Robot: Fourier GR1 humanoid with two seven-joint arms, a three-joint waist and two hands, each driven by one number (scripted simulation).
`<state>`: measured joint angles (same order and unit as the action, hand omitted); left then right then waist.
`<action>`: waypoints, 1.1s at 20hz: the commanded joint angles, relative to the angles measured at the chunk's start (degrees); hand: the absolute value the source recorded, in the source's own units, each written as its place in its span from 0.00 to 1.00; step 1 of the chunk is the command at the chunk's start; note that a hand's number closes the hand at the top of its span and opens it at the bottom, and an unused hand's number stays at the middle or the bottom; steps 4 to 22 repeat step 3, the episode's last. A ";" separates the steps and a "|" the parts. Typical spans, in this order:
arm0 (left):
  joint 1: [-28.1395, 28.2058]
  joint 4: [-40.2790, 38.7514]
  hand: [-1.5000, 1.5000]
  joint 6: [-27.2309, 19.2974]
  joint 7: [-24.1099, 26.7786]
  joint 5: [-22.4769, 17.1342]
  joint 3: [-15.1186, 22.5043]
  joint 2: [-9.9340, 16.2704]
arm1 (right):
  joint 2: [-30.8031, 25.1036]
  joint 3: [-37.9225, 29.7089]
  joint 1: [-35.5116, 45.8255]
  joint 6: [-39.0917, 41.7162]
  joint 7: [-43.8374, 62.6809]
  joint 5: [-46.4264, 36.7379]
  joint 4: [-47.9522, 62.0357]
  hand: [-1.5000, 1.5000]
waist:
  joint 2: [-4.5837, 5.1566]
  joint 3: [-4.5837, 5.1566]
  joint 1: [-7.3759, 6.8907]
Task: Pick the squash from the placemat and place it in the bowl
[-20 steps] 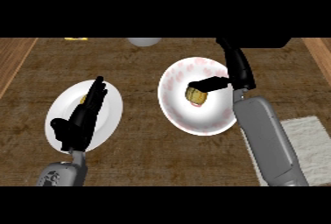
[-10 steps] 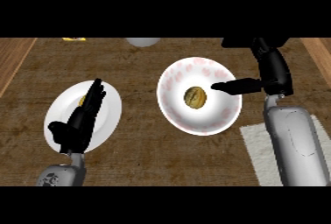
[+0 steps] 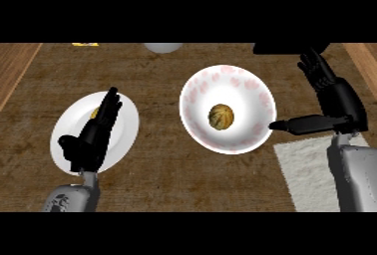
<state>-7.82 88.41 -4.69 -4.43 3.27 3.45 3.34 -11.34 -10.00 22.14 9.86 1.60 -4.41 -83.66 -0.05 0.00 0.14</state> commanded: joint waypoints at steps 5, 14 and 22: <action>-0.68 2.04 0.50 -0.44 -2.62 0.76 0.06 -0.73 | -1.66 -0.70 -5.24 3.39 3.88 3.74 -7.34 0.00 | -0.01 0.00 -0.06; -0.68 2.04 0.50 -0.44 -2.62 0.76 0.06 -0.73 | -1.66 -0.70 -5.24 3.39 3.88 3.74 -7.34 0.00 | -0.01 0.00 -0.06; -0.68 2.04 0.50 -0.44 -2.62 0.76 0.06 -0.73 | -1.66 -0.70 -5.24 3.39 3.88 3.74 -7.34 0.00 | -0.01 0.00 -0.06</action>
